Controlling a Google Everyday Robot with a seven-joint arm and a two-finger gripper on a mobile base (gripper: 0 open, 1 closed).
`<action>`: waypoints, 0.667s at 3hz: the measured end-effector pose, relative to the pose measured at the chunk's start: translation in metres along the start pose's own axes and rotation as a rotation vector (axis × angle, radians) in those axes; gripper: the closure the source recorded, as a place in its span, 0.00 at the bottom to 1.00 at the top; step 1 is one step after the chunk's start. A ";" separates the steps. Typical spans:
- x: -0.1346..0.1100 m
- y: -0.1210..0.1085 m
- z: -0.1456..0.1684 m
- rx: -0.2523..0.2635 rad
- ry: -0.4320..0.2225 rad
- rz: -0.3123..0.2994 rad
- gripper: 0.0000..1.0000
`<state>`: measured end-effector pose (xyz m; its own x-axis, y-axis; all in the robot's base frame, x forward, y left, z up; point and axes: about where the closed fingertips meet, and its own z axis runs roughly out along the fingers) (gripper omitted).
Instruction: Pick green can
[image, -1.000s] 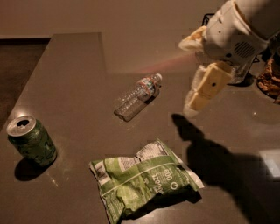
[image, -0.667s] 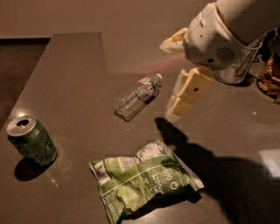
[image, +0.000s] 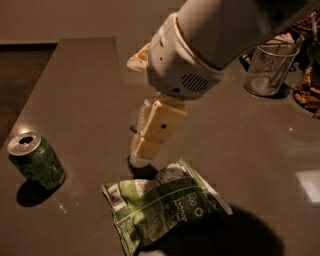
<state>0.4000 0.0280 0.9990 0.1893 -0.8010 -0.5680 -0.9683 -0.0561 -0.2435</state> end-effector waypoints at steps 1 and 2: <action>-0.001 0.000 -0.001 0.002 0.000 -0.001 0.00; -0.016 -0.003 0.021 -0.002 -0.008 0.014 0.00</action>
Offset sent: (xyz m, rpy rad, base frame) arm 0.0175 0.0591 -0.0331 0.0253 0.0623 -0.0252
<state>0.4032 0.0534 0.9920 0.1767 -0.7972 -0.5773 -0.9711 -0.0457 -0.2341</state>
